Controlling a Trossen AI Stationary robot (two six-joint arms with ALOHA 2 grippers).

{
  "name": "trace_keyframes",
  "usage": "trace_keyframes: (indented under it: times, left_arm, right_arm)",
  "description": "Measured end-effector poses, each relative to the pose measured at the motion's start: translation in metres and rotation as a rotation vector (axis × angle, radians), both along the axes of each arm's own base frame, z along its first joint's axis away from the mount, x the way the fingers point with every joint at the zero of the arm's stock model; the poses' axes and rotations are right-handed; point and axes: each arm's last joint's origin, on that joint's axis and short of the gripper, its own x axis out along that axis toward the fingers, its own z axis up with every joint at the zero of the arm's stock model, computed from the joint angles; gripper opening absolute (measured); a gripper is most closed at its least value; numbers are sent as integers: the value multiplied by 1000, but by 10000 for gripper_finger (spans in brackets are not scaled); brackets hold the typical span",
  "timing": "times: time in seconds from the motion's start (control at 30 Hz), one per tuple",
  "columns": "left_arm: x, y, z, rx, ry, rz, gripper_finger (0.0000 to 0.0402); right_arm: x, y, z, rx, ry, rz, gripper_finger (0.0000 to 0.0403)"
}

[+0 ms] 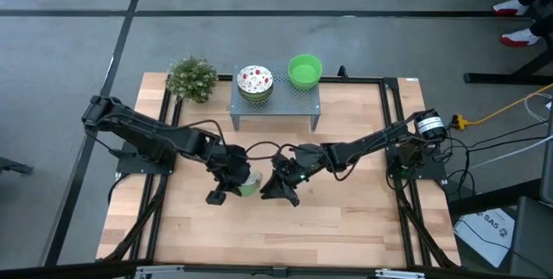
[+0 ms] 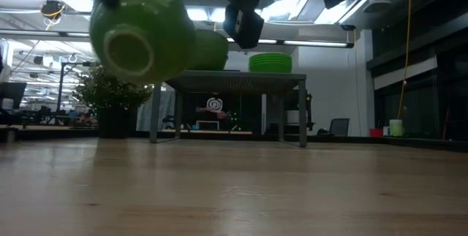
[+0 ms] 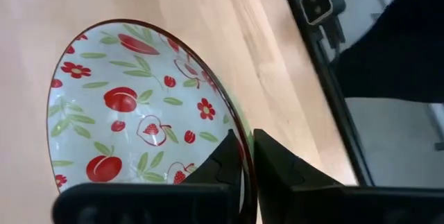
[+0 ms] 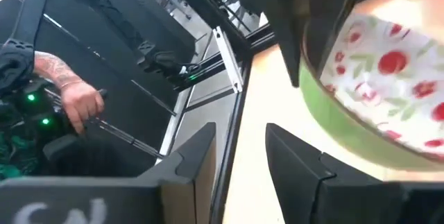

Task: Pick & Place Mini bowls
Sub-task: Stack the green patterned bowl on the green patterned bowl

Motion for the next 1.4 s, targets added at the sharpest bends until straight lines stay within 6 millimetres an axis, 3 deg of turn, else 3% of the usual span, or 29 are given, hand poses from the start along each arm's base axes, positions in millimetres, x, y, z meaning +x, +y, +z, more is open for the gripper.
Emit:
trace_keyframes:
  times: [0.23, 0.67, 1.07, 1.4]
  left_arm:
    - [-2, 3, 29, 120, 20, 8, 14]
    - [-15, 13, 86, 370, 51, 90, 15]
    - [-21, 25, 155, 568, -184, 174, 14]
    - [-21, 59, 187, 739, -299, 264, 14]
  right_arm:
    - [-3, 6, -4, 69, 91, 92, 126]
    - [-10, 19, -18, 33, 229, 83, 126]
    - [-16, 27, -28, -40, 324, -19, 126]
    - [-15, 23, -28, -83, 301, -149, 126]
